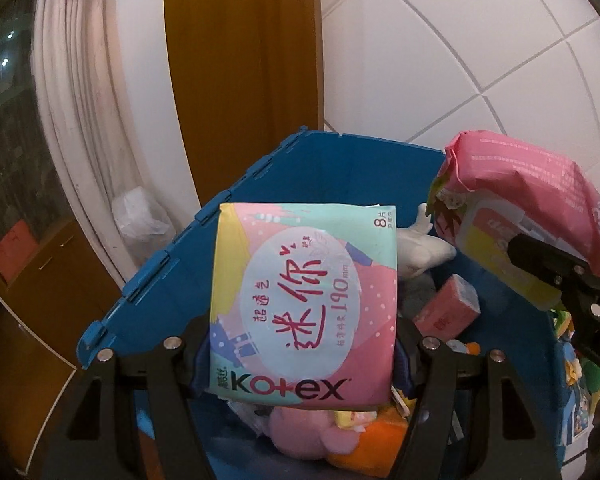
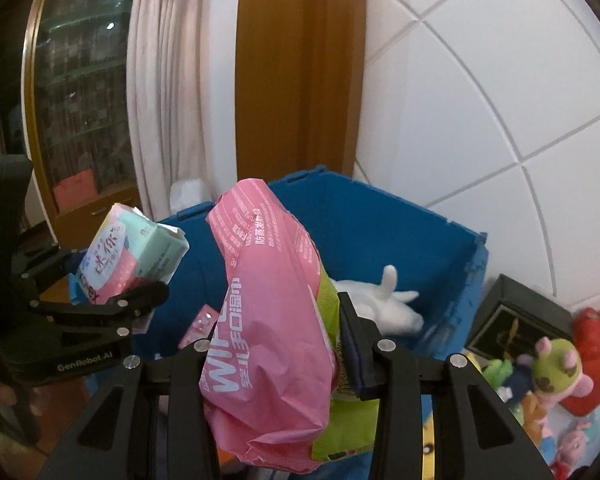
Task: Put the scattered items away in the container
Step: 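Open both grippers to drop the Kotex pack and wipe bag into the crate, then move both grippers back toward the remaining items on the table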
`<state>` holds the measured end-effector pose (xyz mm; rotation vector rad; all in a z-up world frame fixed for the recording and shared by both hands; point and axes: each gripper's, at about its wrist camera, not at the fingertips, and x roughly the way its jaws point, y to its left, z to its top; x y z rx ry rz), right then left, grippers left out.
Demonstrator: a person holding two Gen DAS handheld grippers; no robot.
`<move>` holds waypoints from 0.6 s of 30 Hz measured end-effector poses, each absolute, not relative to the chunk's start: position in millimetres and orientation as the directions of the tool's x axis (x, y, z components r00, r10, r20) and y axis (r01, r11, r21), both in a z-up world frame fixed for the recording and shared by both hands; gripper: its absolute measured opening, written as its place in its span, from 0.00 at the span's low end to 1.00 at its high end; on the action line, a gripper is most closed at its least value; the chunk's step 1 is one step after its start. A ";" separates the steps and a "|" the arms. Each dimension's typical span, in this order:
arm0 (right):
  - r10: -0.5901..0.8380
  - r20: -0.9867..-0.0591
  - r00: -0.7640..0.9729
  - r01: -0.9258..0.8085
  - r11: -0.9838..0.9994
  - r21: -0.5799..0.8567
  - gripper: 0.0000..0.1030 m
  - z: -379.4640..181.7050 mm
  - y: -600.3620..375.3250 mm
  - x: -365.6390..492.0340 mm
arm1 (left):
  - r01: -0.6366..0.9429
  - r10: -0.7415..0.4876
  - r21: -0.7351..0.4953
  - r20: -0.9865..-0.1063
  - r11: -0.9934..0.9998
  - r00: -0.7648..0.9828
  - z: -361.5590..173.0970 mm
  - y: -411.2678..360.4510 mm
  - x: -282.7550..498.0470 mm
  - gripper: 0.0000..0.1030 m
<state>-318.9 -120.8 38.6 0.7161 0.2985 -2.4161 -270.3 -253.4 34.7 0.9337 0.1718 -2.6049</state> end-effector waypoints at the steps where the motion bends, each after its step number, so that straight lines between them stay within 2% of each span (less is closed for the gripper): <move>1: -0.478 -0.560 -0.677 0.599 -0.800 -0.042 0.38 37.2 -122.0 -322.0 | 0.377 -0.295 0.006 -0.635 -0.926 -0.714 33.9 -255.7 -271.6 0.65; 3: -0.473 -0.564 -0.677 0.592 -0.805 -0.036 0.39 35.3 -122.3 -327.6 | 0.366 -0.281 0.001 -0.642 -0.931 -0.714 28.6 -260.8 -274.7 0.66; 4: -0.472 -0.561 -0.680 0.586 -0.810 -0.029 0.41 33.8 -121.2 -331.1 | 0.364 -0.277 -0.001 -0.646 -0.932 -0.711 27.2 -260.7 -276.2 0.71; 5: -0.471 -0.557 -0.684 0.580 -0.814 -0.024 0.46 33.5 -119.9 -332.5 | 0.366 -0.278 -0.001 -0.650 -0.931 -0.708 25.9 -261.8 -278.3 0.80; 7: -0.452 -0.552 -0.700 0.560 -0.828 -0.032 0.50 33.5 -117.4 -336.7 | 0.374 -0.283 -0.001 -0.650 -0.927 -0.705 21.7 -263.8 -280.4 0.85; 9: -0.444 -0.561 -0.698 0.559 -0.828 -0.040 0.64 32.9 -117.6 -340.0 | 0.376 -0.279 -0.007 -0.659 -0.927 -0.699 17.7 -266.9 -284.2 0.85; 10: -0.434 -0.565 -0.702 0.554 -0.831 -0.050 0.76 31.4 -117.5 -340.5 | 0.376 -0.277 -0.007 -0.664 -0.927 -0.695 15.3 -268.4 -285.3 0.85; 11: -0.427 -0.567 -0.705 0.550 -0.834 -0.055 0.81 29.8 -117.4 -340.3 | 0.376 -0.276 -0.005 -0.667 -0.927 -0.692 13.5 -268.4 -285.5 0.85; 13: -0.423 -0.573 -0.702 0.546 -0.836 -0.051 0.83 26.5 -115.1 -340.2 | 0.378 -0.276 -0.005 -0.674 -0.926 -0.685 9.1 -266.8 -284.6 0.85; 16: -0.404 -0.579 -0.708 0.524 -0.850 -0.047 1.00 20.5 -108.4 -340.2 | 0.376 -0.267 -0.016 -0.676 -0.926 -0.687 7.0 -262.2 -279.0 0.85; 18: -0.401 -0.576 -0.713 0.514 -0.857 -0.040 1.00 18.6 -102.4 -338.4 | 0.374 -0.263 -0.022 -0.672 -0.927 -0.693 8.9 -256.2 -274.2 0.85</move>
